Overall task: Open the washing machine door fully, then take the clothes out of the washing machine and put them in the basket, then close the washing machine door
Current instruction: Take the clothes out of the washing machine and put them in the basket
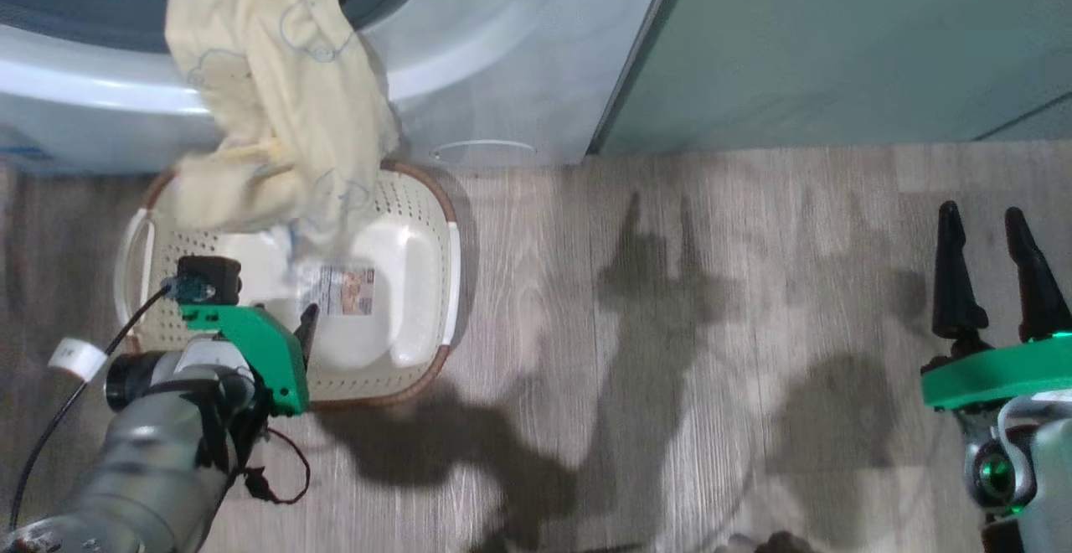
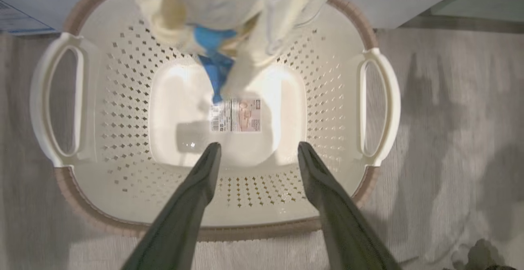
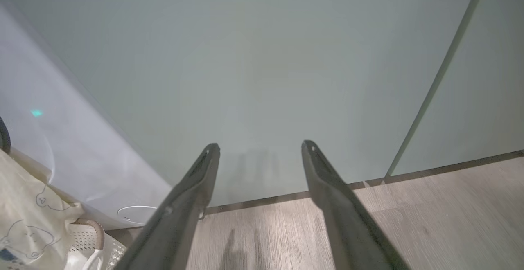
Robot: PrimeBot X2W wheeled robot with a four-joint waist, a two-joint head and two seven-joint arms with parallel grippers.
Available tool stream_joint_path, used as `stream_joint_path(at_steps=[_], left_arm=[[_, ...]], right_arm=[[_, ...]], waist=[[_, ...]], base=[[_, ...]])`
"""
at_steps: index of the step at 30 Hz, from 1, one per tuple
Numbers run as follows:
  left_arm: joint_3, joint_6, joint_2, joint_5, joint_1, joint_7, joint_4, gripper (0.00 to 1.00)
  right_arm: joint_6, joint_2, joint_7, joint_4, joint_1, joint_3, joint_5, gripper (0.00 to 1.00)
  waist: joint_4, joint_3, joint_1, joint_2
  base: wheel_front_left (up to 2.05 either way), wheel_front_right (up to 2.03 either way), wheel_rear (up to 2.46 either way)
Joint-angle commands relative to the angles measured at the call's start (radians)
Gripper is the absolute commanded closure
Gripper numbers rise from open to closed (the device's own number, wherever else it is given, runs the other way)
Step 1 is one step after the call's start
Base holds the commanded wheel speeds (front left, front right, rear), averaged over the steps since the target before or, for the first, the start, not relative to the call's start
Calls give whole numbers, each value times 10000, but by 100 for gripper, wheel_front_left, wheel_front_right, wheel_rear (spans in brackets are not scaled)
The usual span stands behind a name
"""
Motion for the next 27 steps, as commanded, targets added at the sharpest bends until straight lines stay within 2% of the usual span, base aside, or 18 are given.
stream_joint_path(at_steps=[1,5,7,10,13,14,15,17,22,27], left_arm=[[283,1,245,-97,41,-235,104,0],[626,-7,311,-21,-21,-425,48,0],[1168,86,512,189,-275,-433,-318,0],[2362,338,919,925,-318,-436,-1206,0],[4016,616,1268,2038,189,-438,-2440,0],[4652,677,1328,2465,492,-438,-2902,0],[4652,677,1328,2465,492,-438,-2902,0],[5805,768,1365,3445,1243,-438,-3776,0],[8360,741,991,5445,3216,-439,-5492,0],[10348,523,350,6855,4811,-439,-6653,0]], right_arm=[[40,-40,-94,-197,200,143,-35,0],[40,-32,-94,-149,412,127,-38,0],[40,-50,-94,-133,526,100,-30,0],[40,-50,-94,-101,683,90,-35,0],[40,-39,-94,-70,851,92,-23,0],[40,-43,-94,-51,908,87,-8,0],[40,-43,-94,-51,908,87,-8,0],[40,-38,-94,-11,1025,111,0,0],[40,-28,-94,76,1384,103,35,0],[40,-23,-94,152,1783,184,55,0]], waist=[[2,-326,1,0],[24,-795,1,0],[67,-992,1,0],[118,-1302,1,0],[151,-1648,1,0],[161,-1779,1,0],[161,-1779,1,0],[160,-2049,1,0],[146,-2793,1,0],[100,-3444,1,0]], base=[[0,0,0],[0,0,0],[0,0,0],[0,0,0],[0,0,0],[0,0,0],[0,0,0],[0,0,0],[0,0,0],[0,0,0]])
